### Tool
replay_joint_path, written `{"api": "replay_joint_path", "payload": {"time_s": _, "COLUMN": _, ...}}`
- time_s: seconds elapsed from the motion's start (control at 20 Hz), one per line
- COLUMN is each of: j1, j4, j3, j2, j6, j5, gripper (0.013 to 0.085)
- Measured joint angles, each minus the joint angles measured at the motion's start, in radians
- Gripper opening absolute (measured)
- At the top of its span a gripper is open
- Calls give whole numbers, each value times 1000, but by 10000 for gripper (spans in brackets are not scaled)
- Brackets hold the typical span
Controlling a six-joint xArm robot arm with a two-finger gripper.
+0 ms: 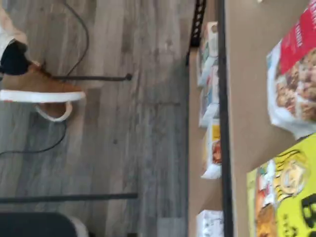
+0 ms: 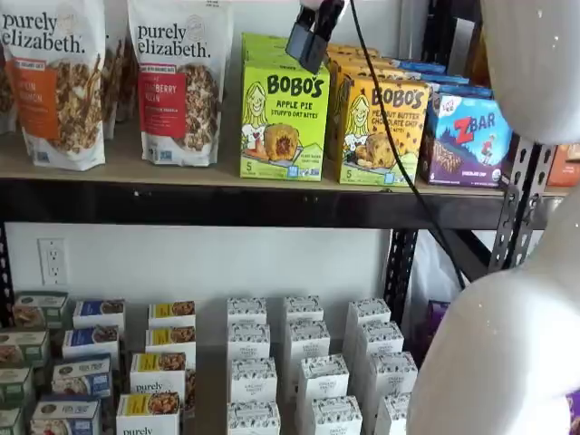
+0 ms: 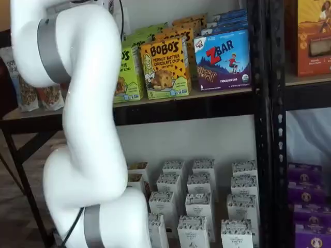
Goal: Pick the green box on the top shelf, the fourth from the left
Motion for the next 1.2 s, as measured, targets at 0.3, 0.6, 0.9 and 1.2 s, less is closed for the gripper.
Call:
{"api": "replay_joint_path", "payload": {"time_s": 0.3, "j1": 6, "j4": 10, "j3": 97, "j2": -56, "j6": -7, "j5": -189, "gripper": 850}}
{"api": "replay_joint_path", "payload": {"time_s": 0.6, "j1": 21, "j4": -28, "j3": 123, "j2": -59, "j6": -4, "j5": -262, "gripper": 850}}
{"api": "replay_joint_path", "payload": {"time_s": 0.9, "j1": 28, "j4": -77, "j3": 156, "j2": -58, "j6": -12, "j5": -331, "gripper": 850}}
{"api": "replay_joint_path", "payload": {"time_s": 1.2, "j1": 24, "j4": -116, "j3": 177, "j2": -48, "j6": -26, "j5": -377, "gripper": 850}}
